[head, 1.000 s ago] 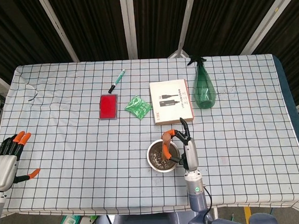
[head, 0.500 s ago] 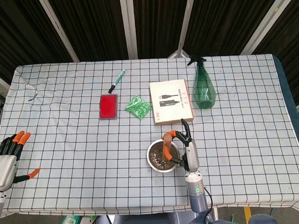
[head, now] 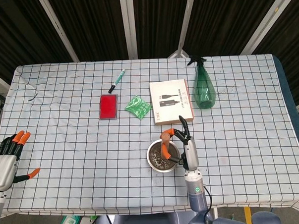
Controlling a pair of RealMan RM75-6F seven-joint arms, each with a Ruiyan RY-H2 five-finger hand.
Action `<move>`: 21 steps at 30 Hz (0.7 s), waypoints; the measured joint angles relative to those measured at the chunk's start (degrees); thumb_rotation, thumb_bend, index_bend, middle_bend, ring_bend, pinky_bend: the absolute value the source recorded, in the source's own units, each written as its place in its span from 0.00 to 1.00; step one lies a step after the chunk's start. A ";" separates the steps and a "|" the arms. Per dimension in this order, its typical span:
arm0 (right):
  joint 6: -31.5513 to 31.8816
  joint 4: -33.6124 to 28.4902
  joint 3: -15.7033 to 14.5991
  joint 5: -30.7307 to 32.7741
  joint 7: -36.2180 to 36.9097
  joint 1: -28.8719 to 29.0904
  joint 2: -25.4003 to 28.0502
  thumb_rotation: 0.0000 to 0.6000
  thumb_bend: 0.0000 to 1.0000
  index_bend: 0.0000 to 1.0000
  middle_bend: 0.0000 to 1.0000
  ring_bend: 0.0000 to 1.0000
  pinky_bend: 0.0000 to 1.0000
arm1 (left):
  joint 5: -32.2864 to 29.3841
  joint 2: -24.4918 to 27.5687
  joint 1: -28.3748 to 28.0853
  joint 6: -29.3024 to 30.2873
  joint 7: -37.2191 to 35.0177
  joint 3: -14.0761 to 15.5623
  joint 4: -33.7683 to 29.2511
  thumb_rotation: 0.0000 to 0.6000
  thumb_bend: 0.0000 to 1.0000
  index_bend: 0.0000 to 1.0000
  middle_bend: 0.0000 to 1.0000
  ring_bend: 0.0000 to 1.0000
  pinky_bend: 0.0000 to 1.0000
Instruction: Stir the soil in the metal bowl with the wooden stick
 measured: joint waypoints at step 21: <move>-0.39 4.83 -0.50 0.85 2.03 -0.58 -2.02 1.00 0.51 0.76 0.56 0.59 0.02 | -0.38 0.24 -0.06 -0.18 -0.45 -0.20 -0.21 1.00 0.06 0.00 0.00 0.00 0.00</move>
